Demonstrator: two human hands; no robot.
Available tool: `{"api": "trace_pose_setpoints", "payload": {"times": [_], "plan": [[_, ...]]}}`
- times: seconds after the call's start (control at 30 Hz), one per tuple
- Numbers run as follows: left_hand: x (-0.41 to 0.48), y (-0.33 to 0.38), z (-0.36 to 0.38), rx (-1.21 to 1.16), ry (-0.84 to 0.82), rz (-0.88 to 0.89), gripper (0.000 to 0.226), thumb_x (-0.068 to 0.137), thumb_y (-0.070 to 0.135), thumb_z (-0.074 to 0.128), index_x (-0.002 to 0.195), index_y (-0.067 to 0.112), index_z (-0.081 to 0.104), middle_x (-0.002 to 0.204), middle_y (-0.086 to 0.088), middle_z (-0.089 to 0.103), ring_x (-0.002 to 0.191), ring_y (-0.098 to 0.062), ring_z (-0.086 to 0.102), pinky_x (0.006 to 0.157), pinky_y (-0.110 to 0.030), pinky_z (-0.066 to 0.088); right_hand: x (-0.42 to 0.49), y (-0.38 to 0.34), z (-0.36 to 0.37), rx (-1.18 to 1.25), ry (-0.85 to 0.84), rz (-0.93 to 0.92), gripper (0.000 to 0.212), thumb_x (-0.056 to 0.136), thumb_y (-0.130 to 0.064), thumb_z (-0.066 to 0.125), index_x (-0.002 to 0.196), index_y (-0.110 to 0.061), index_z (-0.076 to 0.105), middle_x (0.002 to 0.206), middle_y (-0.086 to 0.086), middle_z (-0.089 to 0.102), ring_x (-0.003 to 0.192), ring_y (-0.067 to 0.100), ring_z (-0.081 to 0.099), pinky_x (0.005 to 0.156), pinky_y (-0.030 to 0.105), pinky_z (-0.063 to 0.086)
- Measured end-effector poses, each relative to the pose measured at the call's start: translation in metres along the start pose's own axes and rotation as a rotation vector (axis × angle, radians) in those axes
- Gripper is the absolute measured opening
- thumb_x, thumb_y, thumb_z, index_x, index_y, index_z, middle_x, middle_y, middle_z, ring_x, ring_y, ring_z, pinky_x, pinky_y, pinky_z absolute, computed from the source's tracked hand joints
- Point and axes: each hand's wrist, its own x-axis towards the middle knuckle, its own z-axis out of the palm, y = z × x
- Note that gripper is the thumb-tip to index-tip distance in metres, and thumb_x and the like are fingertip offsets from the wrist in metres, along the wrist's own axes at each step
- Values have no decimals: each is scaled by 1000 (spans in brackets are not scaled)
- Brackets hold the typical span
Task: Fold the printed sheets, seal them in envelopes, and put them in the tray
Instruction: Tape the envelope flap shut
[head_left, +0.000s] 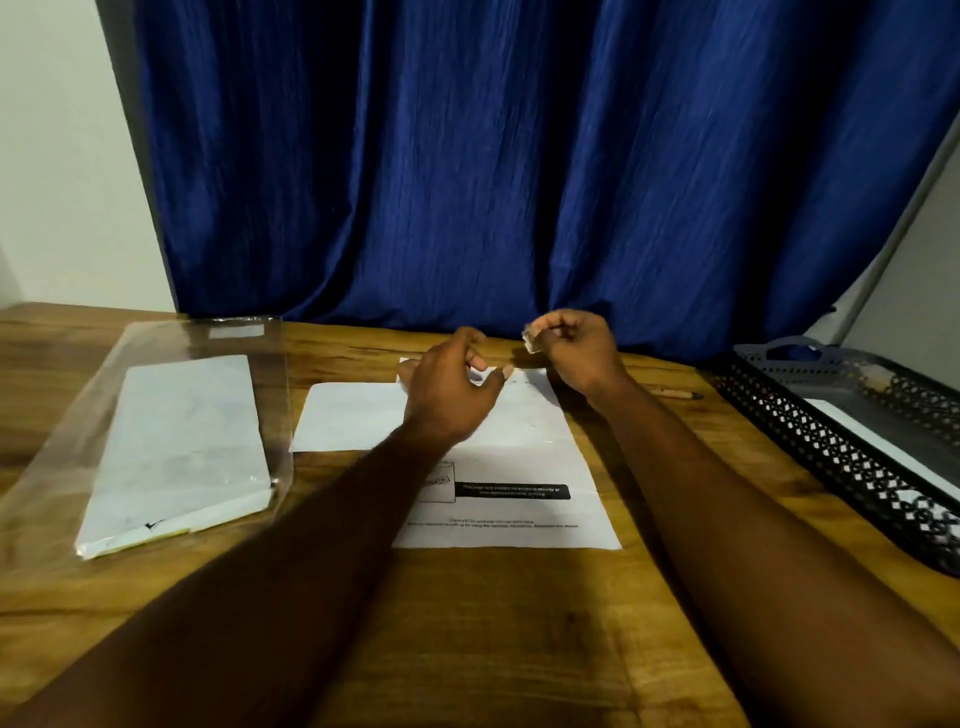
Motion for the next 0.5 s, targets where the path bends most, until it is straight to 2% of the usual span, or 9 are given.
{"api": "trace_pose_setpoints", "payload": {"times": [0.1,0.17,0.23,0.3,0.4,0.5], "plan": [[-2,7,-1,242,-91,64,43,93,57,69,126,31,61,111,12,69,116,-16,58,105,-48,32,20,22,-9,-267,5,-25,11,93,-24,71,84,-27,77,88,-11,78,93,12,74,101,46,58],[0,9,0,373,-182,88,45,94,59,65,129,31,61,126,8,68,126,-18,53,106,-50,27,28,32,-11,-412,7,-48,14,91,-26,65,79,-29,71,86,-13,76,94,14,70,108,53,50],[1,9,0,420,-250,85,44,96,60,61,128,30,63,133,7,65,131,-19,50,108,-51,26,32,37,-13,-585,1,-63,15,95,-21,62,82,-27,67,94,-9,75,97,16,61,112,51,37],[1,8,2,431,-287,71,45,97,62,58,129,30,63,137,6,62,134,-19,47,111,-52,25,36,42,-14,-746,1,-61,13,96,-21,60,88,-26,68,98,-5,73,101,20,60,110,51,28],[1,10,2,461,-322,67,49,98,62,55,136,30,60,144,4,58,140,-21,42,116,-55,23,40,50,-11,-795,-17,-39,10,96,-22,60,90,-26,68,95,-6,70,101,20,60,109,51,27],[1,12,1,480,-344,67,53,99,63,54,142,31,56,149,4,55,142,-22,40,119,-57,23,39,54,-4,-696,-26,-43,10,96,-23,62,91,-27,69,100,-9,68,100,16,56,98,44,29]]}}
